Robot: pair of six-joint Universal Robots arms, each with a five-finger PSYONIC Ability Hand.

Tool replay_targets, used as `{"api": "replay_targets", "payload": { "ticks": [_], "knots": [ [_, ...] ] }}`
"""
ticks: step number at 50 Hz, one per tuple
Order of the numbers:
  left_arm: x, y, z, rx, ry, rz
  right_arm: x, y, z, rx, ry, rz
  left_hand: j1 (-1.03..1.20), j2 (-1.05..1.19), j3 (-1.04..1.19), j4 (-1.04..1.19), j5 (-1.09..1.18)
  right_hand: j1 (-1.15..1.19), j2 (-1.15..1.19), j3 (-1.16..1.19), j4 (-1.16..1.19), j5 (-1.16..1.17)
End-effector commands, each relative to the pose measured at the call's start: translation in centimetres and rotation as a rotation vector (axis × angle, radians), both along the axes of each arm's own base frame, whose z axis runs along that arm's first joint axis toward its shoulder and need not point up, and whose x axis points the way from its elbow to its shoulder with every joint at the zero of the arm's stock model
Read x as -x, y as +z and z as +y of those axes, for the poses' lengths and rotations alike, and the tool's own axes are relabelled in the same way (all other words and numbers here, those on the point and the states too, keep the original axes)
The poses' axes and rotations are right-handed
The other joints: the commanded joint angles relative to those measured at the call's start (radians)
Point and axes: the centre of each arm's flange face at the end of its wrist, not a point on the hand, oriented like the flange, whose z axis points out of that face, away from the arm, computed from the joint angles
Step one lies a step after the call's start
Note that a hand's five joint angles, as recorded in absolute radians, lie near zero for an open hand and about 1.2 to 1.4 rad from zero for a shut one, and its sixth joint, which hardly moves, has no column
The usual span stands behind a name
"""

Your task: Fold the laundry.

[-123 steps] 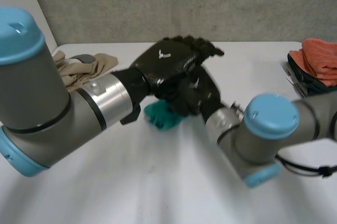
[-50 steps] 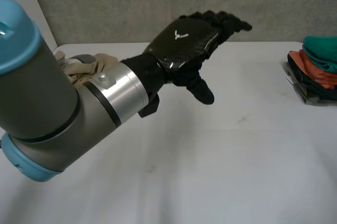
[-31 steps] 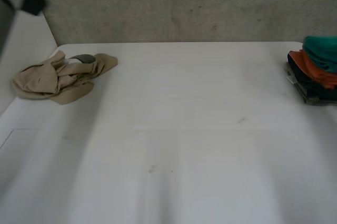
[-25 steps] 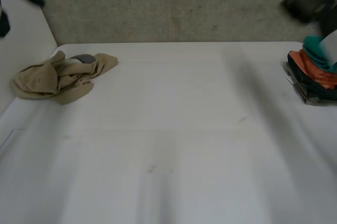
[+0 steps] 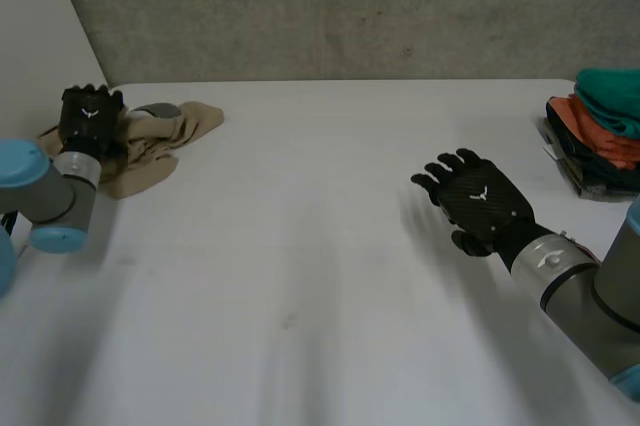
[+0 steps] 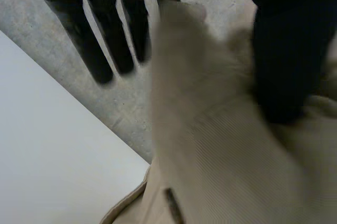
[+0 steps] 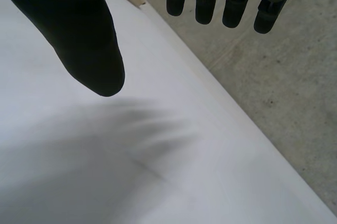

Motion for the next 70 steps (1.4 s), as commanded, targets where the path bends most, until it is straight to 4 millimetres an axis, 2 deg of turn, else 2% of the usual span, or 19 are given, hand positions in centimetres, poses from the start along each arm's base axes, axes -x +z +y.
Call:
{"api": "replay_targets", "payload": {
  "ticks": [1,4,6,9,14,18,20,24,30,31,32,34,37,41,48,51,55,61,70],
  "knots": [
    [0.1,0.4,-1.0,0.061,0.008,0.007,0.2,-0.3,0.2,-0.006,-0.006,0.005,0.669,0.713,0.718,0.736,0.758,-0.059,-0.036,-0.041,-0.038,-0.712],
    [1.1,3.0,-0.4,0.11,-0.008,0.016,0.5,-0.2,-0.1,-0.001,-0.017,0.004,0.669,0.713,0.718,0.736,0.758,-0.059,-0.036,-0.041,-0.038,-0.712],
    [2.8,7.6,1.1,0.176,-0.045,0.037,0.6,0.0,-0.2,0.005,-0.021,0.003,0.669,0.713,0.718,0.736,0.758,-0.059,-0.036,-0.041,-0.038,-0.712],
    [4.8,12.0,3.6,0.222,-0.099,0.083,0.6,0.2,-0.2,0.011,-0.02,0.0,0.669,0.713,0.718,0.736,0.758,-0.059,-0.036,-0.041,-0.038,-0.712],
    [10.2,19.4,11.1,0.285,-0.288,0.243,0.7,0.4,-0.3,0.017,-0.023,-0.001,0.669,0.713,0.718,0.736,0.758,-0.059,-0.036,-0.041,-0.038,-0.712],
    [13.7,22.3,17.5,0.275,-0.443,0.325,1.0,1.0,-0.5,0.036,-0.041,-0.005,0.669,0.713,0.718,0.736,0.758,-0.059,-0.036,-0.041,-0.038,-0.712],
    [14.9,22.4,19.7,0.254,-0.491,0.339,1.3,1.4,-0.8,0.05,-0.061,-0.005,0.669,0.713,0.718,0.736,0.758,-0.059,-0.036,-0.041,-0.038,-0.712],
    [18.0,19.2,24.0,0.133,-0.593,0.336,2.3,2.4,-1.4,0.077,-0.118,-0.017,0.669,0.713,0.718,0.736,0.758,-0.059,-0.036,-0.041,-0.038,-0.712],
    [24.0,11.1,32.0,-0.121,-0.791,0.273,3.9,3.4,-3.0,0.11,-0.215,-0.02,0.657,0.702,0.707,0.725,0.746,-0.059,-0.036,-0.041,-0.038,-0.712],
    [24.5,10.1,32.9,-0.154,-0.809,0.261,4.1,3.5,-3.1,0.112,-0.225,-0.02,0.433,0.478,0.483,0.501,0.522,-0.059,-0.036,-0.041,-0.038,-0.712],
    [25.2,8.3,34.4,-0.226,-0.836,0.234,4.2,3.5,-3.2,0.114,-0.233,-0.019,-0.019,0.026,0.031,0.048,0.07,-0.059,-0.036,-0.041,-0.038,-0.712],
    [25.4,6.8,35.5,-0.302,-0.844,0.199,4.3,3.7,-3.4,0.118,-0.242,-0.019,-0.208,-0.163,-0.158,-0.14,-0.119,-0.059,-0.036,-0.041,-0.038,-0.712],
    [25.0,6.9,36.0,-0.332,-0.832,0.181,4.2,3.8,-3.4,0.117,-0.247,-0.018,-0.279,-0.234,-0.229,-0.211,-0.19,-0.059,-0.036,-0.041,-0.038,-0.712],
    [24.0,10.6,36.0,-0.272,-0.808,0.211,4.3,3.7,-3.3,0.109,-0.25,-0.017,-0.312,-0.267,-0.262,-0.244,-0.223,-0.059,-0.036,-0.041,-0.038,-0.712],
    [17.0,16.8,32.1,-0.107,-0.553,0.302,4.2,5.6,-2.1,0.072,-0.248,-0.007,-0.37,-0.325,-0.32,-0.303,-0.281,-0.059,-0.036,-0.041,-0.038,-0.712],
    [14.9,17.3,30.4,-0.085,-0.482,0.313,3.7,6.5,-1.1,0.004,-0.232,-0.007,-0.37,-0.325,-0.32,-0.303,-0.281,-0.059,-0.036,-0.041,-0.038,-0.712],
    [11.8,16.7,27.2,-0.097,-0.357,0.304,1.8,7.6,0.6,-0.124,-0.176,-0.042,-0.359,-0.314,-0.309,-0.291,-0.27,-0.059,-0.036,-0.041,-0.038,-0.712],
    [10.0,12.4,24.2,-0.246,-0.26,0.265,-0.7,9.5,2.3,-0.308,-0.139,-0.171,-0.356,-0.311,-0.306,-0.288,-0.267,-0.059,-0.036,-0.041,-0.038,-0.712],
    [9.5,7.5,21.4,-0.375,-0.211,0.246,-5.3,7.5,2.2,-0.461,-0.082,-0.179,-0.359,-0.314,-0.309,-0.291,-0.27,-0.059,-0.036,-0.041,-0.038,-0.712]
  ]
}}
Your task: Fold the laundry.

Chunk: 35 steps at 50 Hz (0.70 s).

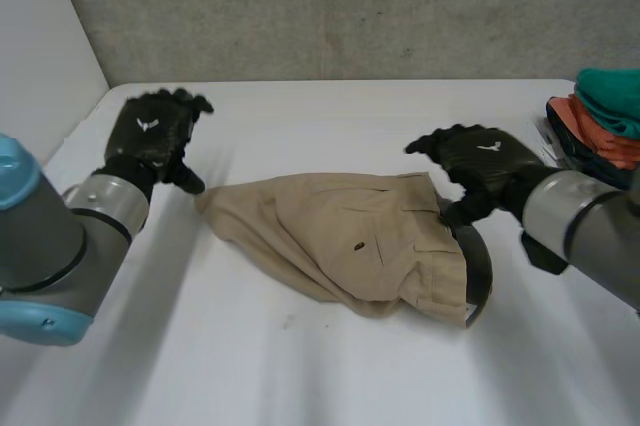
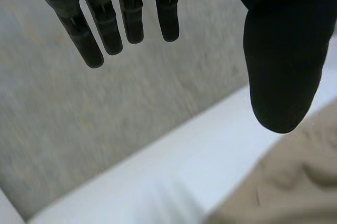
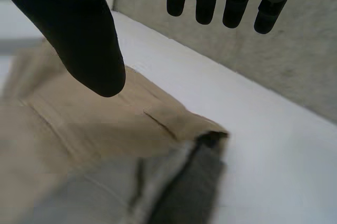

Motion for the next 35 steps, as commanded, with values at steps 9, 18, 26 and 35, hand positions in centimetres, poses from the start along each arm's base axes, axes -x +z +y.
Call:
{"api": "replay_targets", "payload": {
  "ticks": [9,18,26,35],
  "knots": [
    [-0.5,-3.7,-1.7,-0.101,0.022,-0.022,-4.7,-6.3,1.2,-0.178,0.063,0.258,-0.027,0.004,0.0,0.012,0.023,0.306,0.33,0.324,0.327,-0.347],
    [-0.7,-2.6,-1.2,-0.08,0.022,-0.01,-2.6,-6.7,4.0,-0.075,0.192,0.494,-0.027,0.004,0.0,0.012,0.023,1.163,1.186,1.18,1.184,0.51],
    [-0.2,-2.5,-0.5,-0.079,0.004,-0.012,0.6,-4.1,9.5,0.004,0.373,0.707,-0.03,0.001,-0.003,0.009,0.02,1.163,1.186,1.18,1.184,0.51],
    [2.5,-2.6,1.4,-0.073,-0.087,-0.023,0.2,0.4,5.7,0.22,0.162,0.489,-0.027,0.004,0.0,0.012,0.023,0.007,0.031,0.025,0.028,-0.646]
  ]
}}
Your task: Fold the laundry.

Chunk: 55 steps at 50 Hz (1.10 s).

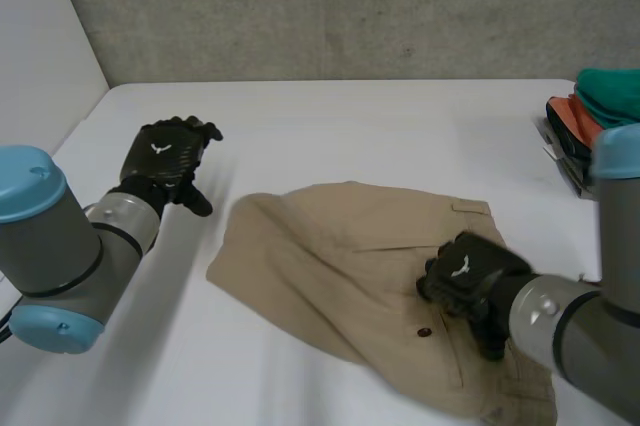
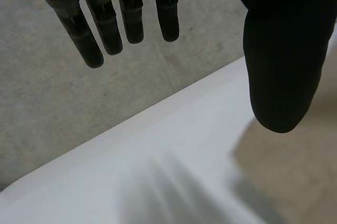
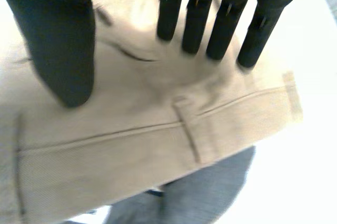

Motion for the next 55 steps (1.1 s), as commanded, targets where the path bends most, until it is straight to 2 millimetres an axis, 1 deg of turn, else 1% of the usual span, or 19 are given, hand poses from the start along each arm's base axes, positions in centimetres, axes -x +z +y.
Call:
{"api": "replay_targets", "payload": {
  "ticks": [1,9,13,17,26,29,30,31,33,35,37,38,42,43,44,45,46,50,55],
  "knots": [
    [2.1,0.0,1.4,0.006,-0.07,-0.003,-0.5,3.6,-2.8,0.153,-0.098,-0.209,-0.027,0.004,0.0,0.012,0.023,-0.195,-0.214,-0.225,-0.236,-0.22],
    [2.6,-0.7,2.0,-0.046,-0.086,-0.028,-0.8,5.7,-3.7,0.186,-0.132,-0.298,-0.007,0.024,0.021,0.032,0.043,-0.216,-0.235,-0.246,-0.256,-0.24],
    [2.7,-1.2,2.4,-0.082,-0.092,-0.044,-1.1,5.2,-4.3,0.171,-0.138,-0.299,-0.01,0.021,0.018,0.029,0.04,-0.261,-0.28,-0.292,-0.302,-0.286],
    [2.9,-2.0,2.0,-0.103,-0.096,-0.056,-2.0,1.7,-6.1,0.058,-0.182,-0.287,-0.007,0.024,0.021,0.032,0.043,-0.261,-0.28,-0.292,-0.302,-0.286],
    [3.5,-5.5,2.2,-0.146,-0.13,-0.183,-2.5,-3.7,-8.1,-0.079,-0.258,-0.283,0.026,0.057,0.053,0.064,0.075,-0.251,-0.27,-0.281,-0.292,-0.276],
    [4.2,-6.7,2.0,-0.133,-0.158,-0.238,-2.9,-4.9,-9.1,-0.062,-0.26,-0.293,0.195,0.226,0.223,0.234,0.245,0.036,0.017,0.005,-0.005,0.011],
    [4.7,-7.1,1.6,-0.12,-0.166,-0.254,-3.0,-5.0,-9.4,-0.05,-0.259,-0.3,0.431,0.462,0.459,0.47,0.481,0.179,0.16,0.149,0.139,0.155],
    [4.9,-7.2,1.3,-0.111,-0.169,-0.261,-3.4,-5.0,-10.3,-0.012,-0.256,-0.324,0.611,0.642,0.638,0.65,0.661,0.582,0.563,0.551,0.541,0.557],
    [5.2,-7.2,0.6,-0.09,-0.17,-0.267,-3.8,-4.4,-11.3,0.045,-0.254,-0.358,0.981,1.012,1.008,1.02,1.031,0.959,0.94,0.929,0.918,0.935],
    [5.9,-6.4,-0.6,-0.039,-0.162,-0.258,-4.3,-2.6,-13.1,0.159,-0.257,-0.414,1.009,1.04,1.036,1.048,1.058,0.96,0.942,0.93,0.92,0.936],
    [6.5,-5.0,-1.7,0.016,-0.155,-0.238,-4.8,-1.0,-14.2,0.244,-0.256,-0.452,1.009,1.04,1.036,1.048,1.059,0.96,0.942,0.93,0.92,0.936],
    [7.1,-3.0,-3.0,0.097,-0.144,-0.203,-5.1,-0.1,-14.7,0.285,-0.254,-0.473,1.009,1.04,1.036,1.048,1.059,0.96,0.942,0.93,0.92,0.936],
    [8.5,4.0,-6.4,0.364,-0.1,-0.063,-6.3,6.1,-17.3,0.511,-0.227,-0.615,1.009,1.04,1.036,1.048,1.059,0.96,0.942,0.93,0.92,0.936],
    [8.7,5.5,-6.9,0.427,-0.09,-0.029,-6.7,9.0,-18.0,0.616,-0.207,-0.677,1.009,1.04,1.036,1.048,1.059,0.96,0.942,0.93,0.92,0.936],
    [8.8,7.3,-7.3,0.491,-0.075,0.01,-6.8,10.5,-18.4,0.666,-0.199,-0.709,1.009,1.04,1.036,1.048,1.059,0.96,0.942,0.93,0.92,0.936],
    [8.7,11.1,-7.7,0.626,-0.047,0.091,-6.9,11.9,-18.7,0.716,-0.191,-0.744,1.009,1.04,1.036,1.048,1.059,0.96,0.942,0.93,0.92,0.936],
    [8.5,13.4,-7.7,0.697,-0.028,0.139,-7.0,14.8,-19.1,0.818,-0.174,-0.816,1.009,1.04,1.036,1.048,1.059,0.96,0.942,0.93,0.92,0.936],
    [6.1,22.3,-7.0,0.964,0.053,0.353,-7.1,20.3,-18.9,1.053,-0.124,-0.961,1.009,1.04,1.036,1.048,1.059,0.96,0.942,0.93,0.92,0.936],
    [4.9,24.5,-6.2,0.982,0.055,0.43,-7.1,22.5,-18.5,1.163,-0.081,-1.033,1.009,1.04,1.036,1.048,1.059,0.96,0.942,0.93,0.92,0.936]
  ]
}}
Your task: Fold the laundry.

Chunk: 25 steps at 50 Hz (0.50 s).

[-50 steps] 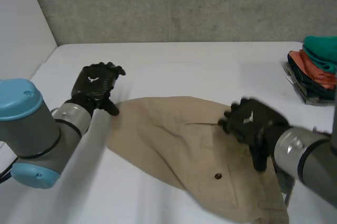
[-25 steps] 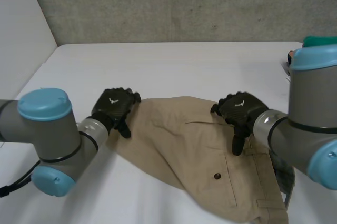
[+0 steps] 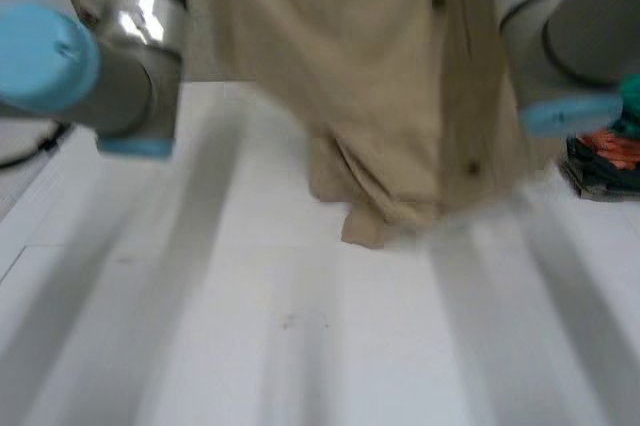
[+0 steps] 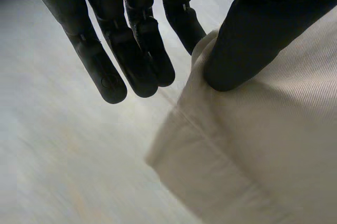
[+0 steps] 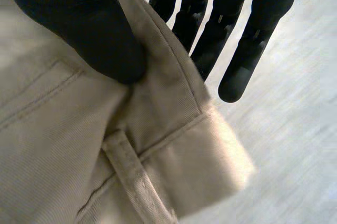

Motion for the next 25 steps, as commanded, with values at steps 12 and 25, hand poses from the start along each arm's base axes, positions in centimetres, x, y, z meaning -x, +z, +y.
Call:
{"api": "replay_targets", "payload": {
  "ticks": [12,25],
  "knots": [
    [-1.9,-7.4,2.1,-0.304,-0.026,-0.048,-0.7,-8.5,-0.8,-0.232,0.029,0.127,0.246,0.202,0.208,0.197,0.239,0.269,0.22,0.21,0.199,0.226],
    [-4.6,-19.5,13.2,-0.851,-0.017,-0.458,2.7,-23.5,6.7,-0.938,0.102,0.537,0.246,0.202,0.208,0.197,0.239,0.269,0.22,0.21,0.199,0.226]
  ]
}}
